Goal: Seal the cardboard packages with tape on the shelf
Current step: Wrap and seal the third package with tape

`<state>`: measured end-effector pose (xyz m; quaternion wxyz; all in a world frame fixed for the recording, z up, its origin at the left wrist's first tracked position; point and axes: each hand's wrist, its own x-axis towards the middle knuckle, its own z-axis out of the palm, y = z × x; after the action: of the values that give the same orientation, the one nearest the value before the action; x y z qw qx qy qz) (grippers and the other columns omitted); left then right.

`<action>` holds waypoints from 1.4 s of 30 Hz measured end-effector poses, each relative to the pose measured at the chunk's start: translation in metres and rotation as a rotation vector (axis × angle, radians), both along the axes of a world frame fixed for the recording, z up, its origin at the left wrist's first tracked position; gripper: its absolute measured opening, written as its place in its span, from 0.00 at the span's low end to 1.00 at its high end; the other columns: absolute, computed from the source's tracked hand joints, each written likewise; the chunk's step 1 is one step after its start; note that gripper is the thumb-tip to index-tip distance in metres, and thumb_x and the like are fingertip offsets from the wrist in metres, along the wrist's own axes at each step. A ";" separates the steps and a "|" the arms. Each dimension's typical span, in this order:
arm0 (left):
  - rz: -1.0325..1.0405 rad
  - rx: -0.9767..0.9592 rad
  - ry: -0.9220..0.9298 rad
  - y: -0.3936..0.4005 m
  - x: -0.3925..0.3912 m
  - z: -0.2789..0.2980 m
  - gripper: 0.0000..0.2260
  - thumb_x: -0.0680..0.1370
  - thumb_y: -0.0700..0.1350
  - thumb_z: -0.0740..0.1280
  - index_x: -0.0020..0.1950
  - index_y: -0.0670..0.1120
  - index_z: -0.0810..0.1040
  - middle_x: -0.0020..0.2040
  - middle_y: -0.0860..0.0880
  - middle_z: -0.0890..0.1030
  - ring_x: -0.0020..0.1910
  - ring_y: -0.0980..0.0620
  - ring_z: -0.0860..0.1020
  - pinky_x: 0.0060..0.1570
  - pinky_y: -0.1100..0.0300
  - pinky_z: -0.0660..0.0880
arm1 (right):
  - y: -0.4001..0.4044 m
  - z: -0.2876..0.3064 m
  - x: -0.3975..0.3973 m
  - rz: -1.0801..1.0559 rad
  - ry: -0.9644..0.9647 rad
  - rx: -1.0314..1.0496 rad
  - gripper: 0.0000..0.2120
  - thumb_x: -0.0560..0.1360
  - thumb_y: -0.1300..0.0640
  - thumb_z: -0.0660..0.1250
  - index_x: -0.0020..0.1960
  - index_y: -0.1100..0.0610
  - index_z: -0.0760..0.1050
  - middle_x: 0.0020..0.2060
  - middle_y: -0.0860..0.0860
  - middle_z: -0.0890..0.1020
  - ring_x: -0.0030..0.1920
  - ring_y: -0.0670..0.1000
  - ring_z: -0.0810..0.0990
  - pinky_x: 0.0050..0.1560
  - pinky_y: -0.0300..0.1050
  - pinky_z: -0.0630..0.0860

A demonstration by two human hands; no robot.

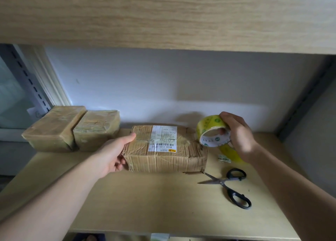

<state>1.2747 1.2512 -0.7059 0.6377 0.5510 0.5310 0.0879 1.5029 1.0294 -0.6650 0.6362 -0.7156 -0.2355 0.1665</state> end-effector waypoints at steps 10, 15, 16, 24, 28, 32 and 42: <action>-0.050 0.203 0.133 0.000 0.002 0.003 0.16 0.84 0.54 0.60 0.46 0.43 0.77 0.29 0.46 0.78 0.28 0.49 0.71 0.29 0.62 0.64 | 0.001 -0.008 0.010 0.078 0.046 0.015 0.09 0.82 0.51 0.63 0.43 0.50 0.75 0.41 0.50 0.76 0.43 0.51 0.75 0.43 0.43 0.71; -0.191 1.104 0.080 -0.008 0.011 0.040 0.10 0.79 0.55 0.66 0.52 0.50 0.73 0.48 0.51 0.79 0.49 0.47 0.79 0.46 0.55 0.72 | 0.002 -0.011 0.014 0.072 0.086 0.016 0.08 0.83 0.50 0.62 0.49 0.51 0.76 0.46 0.52 0.78 0.47 0.53 0.77 0.47 0.43 0.73; -0.296 1.156 -0.020 -0.017 0.019 0.051 0.18 0.75 0.61 0.69 0.56 0.52 0.73 0.54 0.51 0.79 0.56 0.48 0.78 0.53 0.53 0.73 | 0.002 -0.010 0.013 0.083 0.093 0.018 0.08 0.81 0.47 0.63 0.48 0.50 0.76 0.45 0.53 0.78 0.47 0.54 0.77 0.49 0.45 0.73; -1.267 1.133 0.538 -0.052 0.099 0.039 0.68 0.56 0.74 0.77 0.83 0.49 0.43 0.83 0.45 0.51 0.82 0.43 0.51 0.79 0.40 0.52 | -0.004 -0.006 0.010 0.108 0.122 0.066 0.24 0.78 0.46 0.69 0.50 0.70 0.78 0.44 0.70 0.79 0.47 0.69 0.80 0.60 0.57 0.76; -1.225 1.269 0.472 -0.048 0.097 0.027 0.65 0.55 0.74 0.74 0.82 0.50 0.48 0.77 0.48 0.60 0.77 0.45 0.58 0.76 0.41 0.60 | -0.008 0.003 0.009 0.145 0.021 0.025 0.24 0.83 0.57 0.65 0.29 0.60 0.66 0.22 0.47 0.70 0.25 0.45 0.71 0.36 0.37 0.68; -1.190 1.316 0.427 -0.048 0.092 0.021 0.63 0.55 0.75 0.73 0.81 0.52 0.48 0.75 0.49 0.61 0.76 0.46 0.59 0.75 0.42 0.59 | -0.010 0.014 0.013 0.067 0.005 0.022 0.21 0.84 0.52 0.62 0.33 0.56 0.70 0.27 0.51 0.75 0.31 0.49 0.76 0.44 0.44 0.72; -1.098 1.368 0.247 -0.041 0.083 0.009 0.59 0.59 0.80 0.65 0.81 0.54 0.51 0.77 0.54 0.60 0.77 0.50 0.60 0.76 0.46 0.58 | -0.027 -0.002 0.029 0.072 -0.105 -0.191 0.14 0.83 0.56 0.65 0.45 0.64 0.81 0.37 0.50 0.79 0.43 0.54 0.79 0.54 0.50 0.73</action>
<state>1.3573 1.2099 -0.6966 0.0591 0.9944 0.0877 0.0075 1.5318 1.0020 -0.6666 0.5456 -0.7717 -0.2771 0.1732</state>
